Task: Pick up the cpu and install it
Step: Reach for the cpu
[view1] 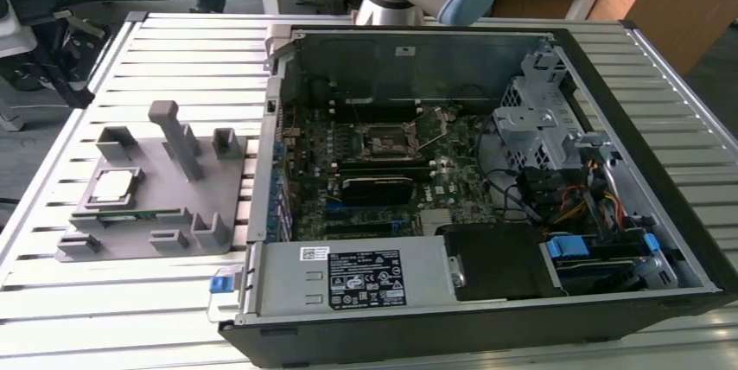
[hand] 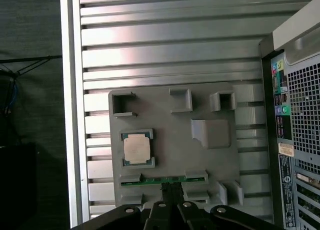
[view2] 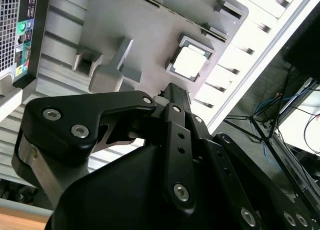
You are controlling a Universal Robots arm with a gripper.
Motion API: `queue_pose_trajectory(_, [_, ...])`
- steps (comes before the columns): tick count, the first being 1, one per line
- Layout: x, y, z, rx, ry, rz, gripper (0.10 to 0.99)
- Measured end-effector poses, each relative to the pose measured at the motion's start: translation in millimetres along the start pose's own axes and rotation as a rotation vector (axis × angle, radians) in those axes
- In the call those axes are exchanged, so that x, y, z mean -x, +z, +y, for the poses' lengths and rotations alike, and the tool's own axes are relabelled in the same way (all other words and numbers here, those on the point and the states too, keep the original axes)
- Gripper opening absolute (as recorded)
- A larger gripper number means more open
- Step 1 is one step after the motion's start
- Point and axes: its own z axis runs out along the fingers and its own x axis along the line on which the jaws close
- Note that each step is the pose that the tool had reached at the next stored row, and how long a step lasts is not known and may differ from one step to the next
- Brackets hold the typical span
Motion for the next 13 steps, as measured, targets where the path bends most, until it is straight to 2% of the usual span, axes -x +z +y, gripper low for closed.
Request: queue_pose_trajectory(13, [-23.3,4.1,-2.0,0.0,0.0,0.0012,0.106])
